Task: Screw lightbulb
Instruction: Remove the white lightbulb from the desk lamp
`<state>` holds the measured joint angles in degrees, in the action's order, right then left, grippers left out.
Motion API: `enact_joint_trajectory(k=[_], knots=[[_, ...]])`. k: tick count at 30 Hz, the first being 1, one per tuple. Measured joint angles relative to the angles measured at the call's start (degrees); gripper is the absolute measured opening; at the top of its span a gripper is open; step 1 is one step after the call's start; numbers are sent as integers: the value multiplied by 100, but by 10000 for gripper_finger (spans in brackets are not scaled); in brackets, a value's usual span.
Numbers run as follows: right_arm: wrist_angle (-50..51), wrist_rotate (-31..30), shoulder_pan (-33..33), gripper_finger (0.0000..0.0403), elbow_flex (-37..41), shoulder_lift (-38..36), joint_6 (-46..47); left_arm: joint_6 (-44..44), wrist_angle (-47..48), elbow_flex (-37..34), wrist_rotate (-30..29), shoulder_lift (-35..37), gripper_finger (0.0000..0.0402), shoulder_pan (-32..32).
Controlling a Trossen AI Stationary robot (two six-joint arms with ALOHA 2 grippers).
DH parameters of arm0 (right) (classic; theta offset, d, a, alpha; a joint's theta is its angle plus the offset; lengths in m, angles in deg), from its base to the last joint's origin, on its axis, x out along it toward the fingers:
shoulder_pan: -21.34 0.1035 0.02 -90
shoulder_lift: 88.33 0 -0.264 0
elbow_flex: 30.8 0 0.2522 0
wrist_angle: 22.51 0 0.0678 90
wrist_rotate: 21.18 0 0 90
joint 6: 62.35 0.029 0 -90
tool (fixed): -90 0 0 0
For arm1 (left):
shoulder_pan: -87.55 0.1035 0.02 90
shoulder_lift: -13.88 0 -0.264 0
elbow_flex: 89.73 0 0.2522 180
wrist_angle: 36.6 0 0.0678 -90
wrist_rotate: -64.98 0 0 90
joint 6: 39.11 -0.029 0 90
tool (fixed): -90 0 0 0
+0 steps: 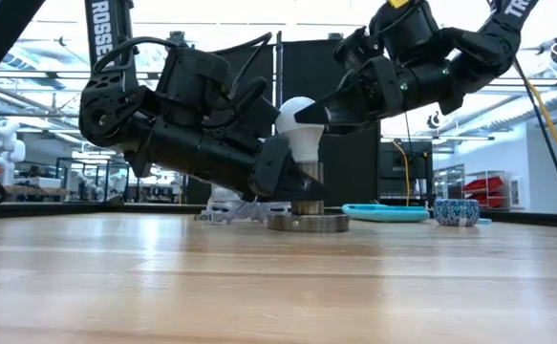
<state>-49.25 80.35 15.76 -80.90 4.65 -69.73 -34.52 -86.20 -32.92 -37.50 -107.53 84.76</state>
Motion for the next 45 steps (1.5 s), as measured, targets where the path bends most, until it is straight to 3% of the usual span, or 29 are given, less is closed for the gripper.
enact_joint_trajectory(k=[5, 13, 29, 38, 45], knots=[[-9, 27, -69, 274, 0, 1, -31, 1, 1, 0, -20, -2, 176, 4], [-24, 386, -155, 274, 0, 5, -132, 42, 26, 6, 1, -2, 173, 4], [-6, 2750, -816, 274, 0, 23, -380, 114, 92, 26, 634, -2, 173, -7], [-52, 2774, -805, 278, -77, 25, -199, 152, 82, 17, 776, -2, 173, -2], [-195, 2427, -656, 318, -134, -20, 265, 106, 132, 4, 758, -2, 173, -7]])
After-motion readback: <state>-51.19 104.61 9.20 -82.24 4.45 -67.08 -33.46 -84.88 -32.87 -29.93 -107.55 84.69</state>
